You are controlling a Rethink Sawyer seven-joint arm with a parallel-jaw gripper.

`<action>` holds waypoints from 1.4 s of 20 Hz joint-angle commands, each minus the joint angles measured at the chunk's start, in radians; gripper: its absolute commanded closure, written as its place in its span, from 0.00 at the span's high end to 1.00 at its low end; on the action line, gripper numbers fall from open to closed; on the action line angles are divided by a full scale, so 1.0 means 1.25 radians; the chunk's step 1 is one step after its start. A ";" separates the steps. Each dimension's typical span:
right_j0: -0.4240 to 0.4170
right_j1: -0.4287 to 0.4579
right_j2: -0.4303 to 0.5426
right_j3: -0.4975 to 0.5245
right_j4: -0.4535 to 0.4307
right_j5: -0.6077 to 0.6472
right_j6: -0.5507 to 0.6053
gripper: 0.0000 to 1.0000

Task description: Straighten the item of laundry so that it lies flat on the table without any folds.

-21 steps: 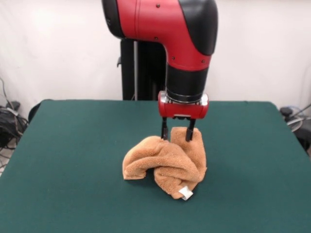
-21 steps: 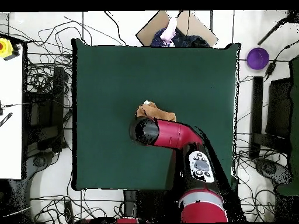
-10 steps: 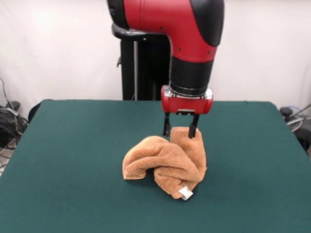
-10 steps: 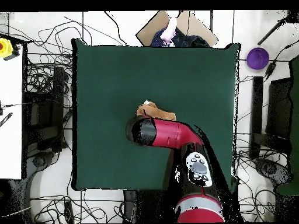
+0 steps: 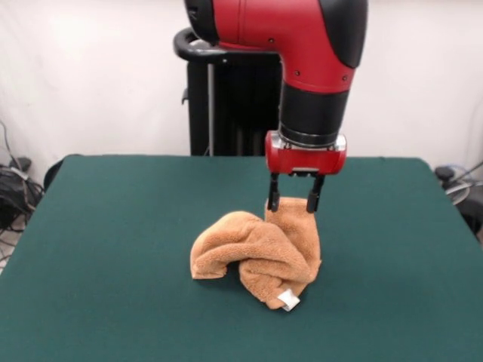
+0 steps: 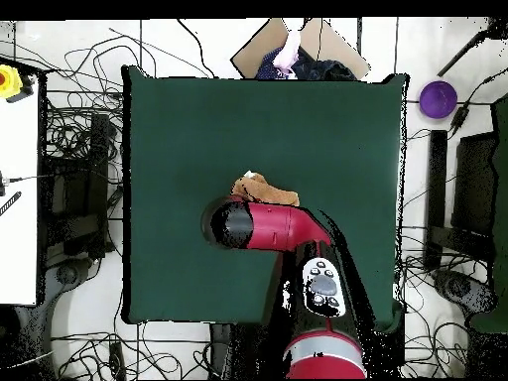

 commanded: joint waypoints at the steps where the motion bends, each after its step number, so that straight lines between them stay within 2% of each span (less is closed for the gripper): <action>1: -0.002 0.013 0.032 0.007 -0.019 -0.018 0.091 1.00; 8: -0.007 0.003 0.043 0.021 -0.012 -0.012 0.091 1.00; 14: 0.017 0.000 0.020 0.017 -0.010 0.004 0.109 1.00; 18: -0.015 -0.025 0.048 0.047 -0.046 -0.028 0.055 1.00; 23: 0.023 -0.013 0.018 0.032 -0.022 -0.033 0.121 1.00; 28: 0.029 -0.004 0.031 0.042 0.002 -0.073 0.154 1.00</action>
